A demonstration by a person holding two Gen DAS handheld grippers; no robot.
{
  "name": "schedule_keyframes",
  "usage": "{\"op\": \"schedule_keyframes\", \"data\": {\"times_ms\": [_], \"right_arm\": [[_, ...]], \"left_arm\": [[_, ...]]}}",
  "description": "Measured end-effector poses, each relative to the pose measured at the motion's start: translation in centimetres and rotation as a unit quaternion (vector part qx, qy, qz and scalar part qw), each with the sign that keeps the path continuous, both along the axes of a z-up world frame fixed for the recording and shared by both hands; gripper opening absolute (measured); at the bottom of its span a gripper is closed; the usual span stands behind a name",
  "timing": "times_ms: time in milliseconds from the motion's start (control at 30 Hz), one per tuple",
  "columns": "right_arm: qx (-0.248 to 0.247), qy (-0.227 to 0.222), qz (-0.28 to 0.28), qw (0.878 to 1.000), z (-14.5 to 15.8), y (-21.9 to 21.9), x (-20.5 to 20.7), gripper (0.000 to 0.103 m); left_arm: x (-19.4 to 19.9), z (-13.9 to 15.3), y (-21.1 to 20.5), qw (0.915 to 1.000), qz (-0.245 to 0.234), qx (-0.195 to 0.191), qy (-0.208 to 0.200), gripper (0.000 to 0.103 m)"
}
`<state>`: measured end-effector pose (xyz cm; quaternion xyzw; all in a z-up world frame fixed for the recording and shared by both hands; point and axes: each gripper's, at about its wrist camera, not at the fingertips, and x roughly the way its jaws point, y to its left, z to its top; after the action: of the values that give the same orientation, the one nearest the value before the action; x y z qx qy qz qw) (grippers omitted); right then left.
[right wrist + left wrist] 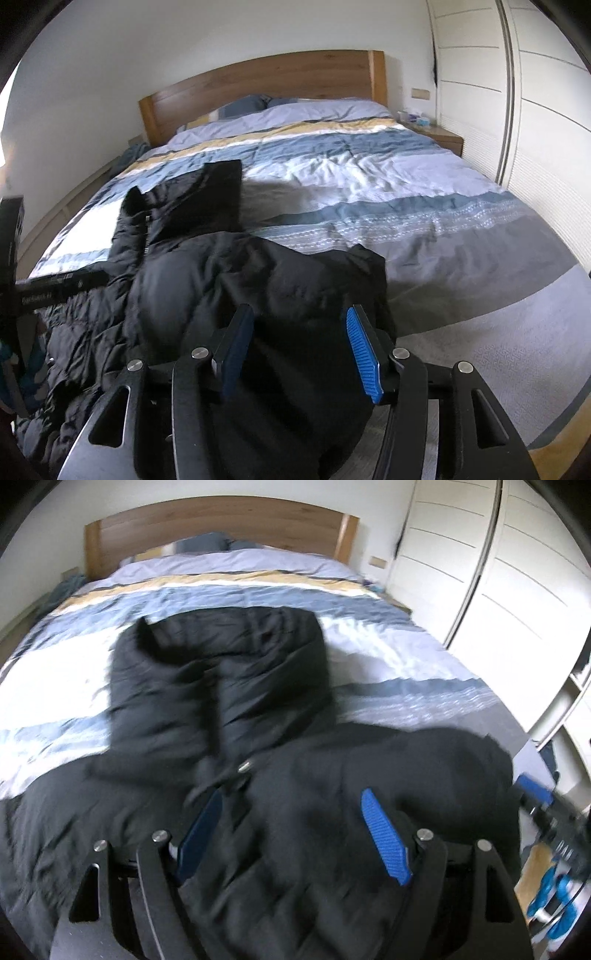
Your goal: Fold large clothes
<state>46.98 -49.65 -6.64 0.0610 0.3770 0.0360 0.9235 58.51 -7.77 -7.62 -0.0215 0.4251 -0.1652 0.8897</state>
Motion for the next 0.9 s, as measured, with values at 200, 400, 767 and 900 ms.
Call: {"op": "schedule_keyframes", "data": {"times_ms": [200, 400, 767, 900], "right_arm": [[0.010, 0.004, -0.023, 1.000, -1.7, -1.2, 1.3, 0.058], [0.013, 0.020, -0.023, 0.999, -3.7, -1.3, 3.4, 0.061], [-0.014, 0.041, 0.096, 0.994, -5.6, 3.5, 6.0, 0.067], [-0.031, 0.046, 0.149, 0.987, -5.6, 6.3, 6.2, 0.067]], "left_arm": [[4.0, -1.5, -3.0, 0.9994, -0.017, -0.025, 0.017, 0.077], [6.7, -4.4, -4.6, 0.9979, -0.036, -0.012, 0.053, 0.077], [-0.2, -7.3, -1.8, 0.9927, -0.058, 0.002, 0.106, 0.077], [-4.3, -6.7, 1.2, 0.9914, -0.031, -0.019, 0.125, 0.077]]}}
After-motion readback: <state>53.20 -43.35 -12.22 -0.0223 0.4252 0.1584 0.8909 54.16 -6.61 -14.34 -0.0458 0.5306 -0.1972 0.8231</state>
